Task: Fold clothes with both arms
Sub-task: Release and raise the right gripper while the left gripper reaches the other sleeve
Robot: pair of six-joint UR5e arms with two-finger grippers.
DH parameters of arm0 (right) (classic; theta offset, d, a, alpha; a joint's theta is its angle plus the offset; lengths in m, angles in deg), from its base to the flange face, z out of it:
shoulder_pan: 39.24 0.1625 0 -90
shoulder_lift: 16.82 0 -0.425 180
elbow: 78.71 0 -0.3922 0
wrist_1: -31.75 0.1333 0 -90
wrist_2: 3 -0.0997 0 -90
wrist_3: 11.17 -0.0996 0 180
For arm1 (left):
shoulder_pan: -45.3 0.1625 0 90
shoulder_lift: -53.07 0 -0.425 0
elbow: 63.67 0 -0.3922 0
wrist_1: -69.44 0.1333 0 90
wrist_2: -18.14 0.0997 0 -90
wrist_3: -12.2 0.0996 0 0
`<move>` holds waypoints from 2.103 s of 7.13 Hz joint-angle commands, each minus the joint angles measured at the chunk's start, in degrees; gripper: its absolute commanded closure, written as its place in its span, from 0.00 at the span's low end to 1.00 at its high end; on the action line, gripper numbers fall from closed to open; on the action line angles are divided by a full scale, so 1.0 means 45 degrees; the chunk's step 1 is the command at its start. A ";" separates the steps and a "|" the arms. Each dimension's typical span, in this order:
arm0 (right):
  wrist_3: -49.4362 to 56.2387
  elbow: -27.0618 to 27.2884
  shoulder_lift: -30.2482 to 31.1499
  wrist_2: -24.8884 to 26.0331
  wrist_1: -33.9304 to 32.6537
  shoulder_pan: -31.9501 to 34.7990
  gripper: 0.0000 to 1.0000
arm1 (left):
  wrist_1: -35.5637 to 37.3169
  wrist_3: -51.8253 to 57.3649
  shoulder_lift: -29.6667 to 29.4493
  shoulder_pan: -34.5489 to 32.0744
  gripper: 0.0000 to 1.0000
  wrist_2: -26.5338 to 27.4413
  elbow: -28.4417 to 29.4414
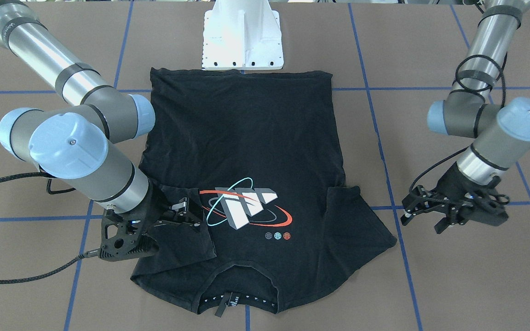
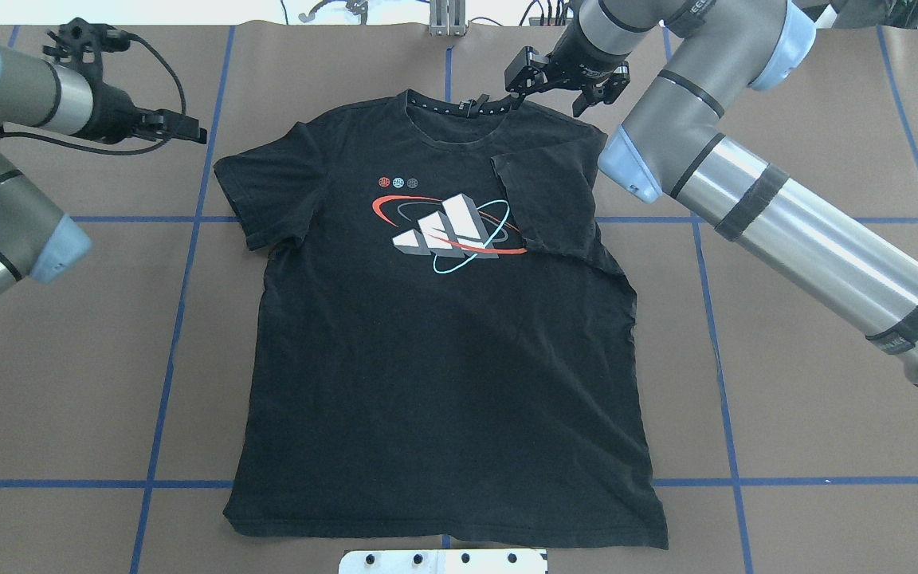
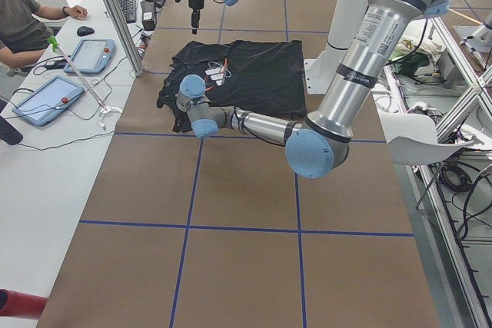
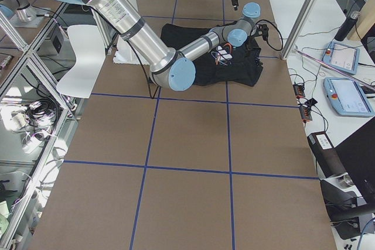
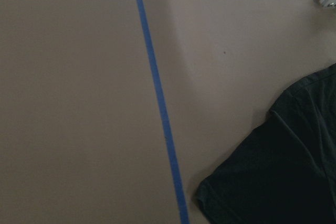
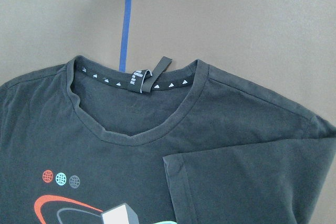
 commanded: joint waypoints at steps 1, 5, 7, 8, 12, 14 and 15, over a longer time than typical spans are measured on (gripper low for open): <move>-0.0080 0.0230 0.0139 -0.0025 -0.0101 0.0015 0.00 | -0.1305 -0.0392 -0.0454 0.0682 0.18 0.0713 0.1451; -0.0158 0.0791 0.0643 -0.0044 -0.0139 -0.0004 0.00 | -0.1310 -0.0473 -0.0532 0.0899 0.34 0.0733 0.1807; -0.0178 0.2181 0.1798 -0.0199 -0.0218 -0.0024 0.00 | -0.1290 -0.0473 -0.0591 0.0899 0.35 0.0733 0.1923; -0.0178 0.2416 0.1838 -0.0297 -0.0392 -0.0043 0.00 | -0.1290 -0.0473 -0.0669 0.0879 0.36 0.0733 0.2021; -0.0178 0.3605 0.2694 -0.0591 -0.0647 -0.0082 0.00 | -0.1251 -0.0473 -0.0962 0.0899 0.44 0.1026 0.2452; -0.0178 0.3862 0.2776 -0.0786 -0.0919 -0.0082 0.00 | -0.1251 -0.0473 -0.0982 0.0899 0.61 0.1045 0.2491; -0.0178 0.4095 0.2776 -0.0786 -0.1250 -0.0063 0.00 | -0.1231 -0.0492 -0.0982 0.0899 0.86 0.1026 0.2471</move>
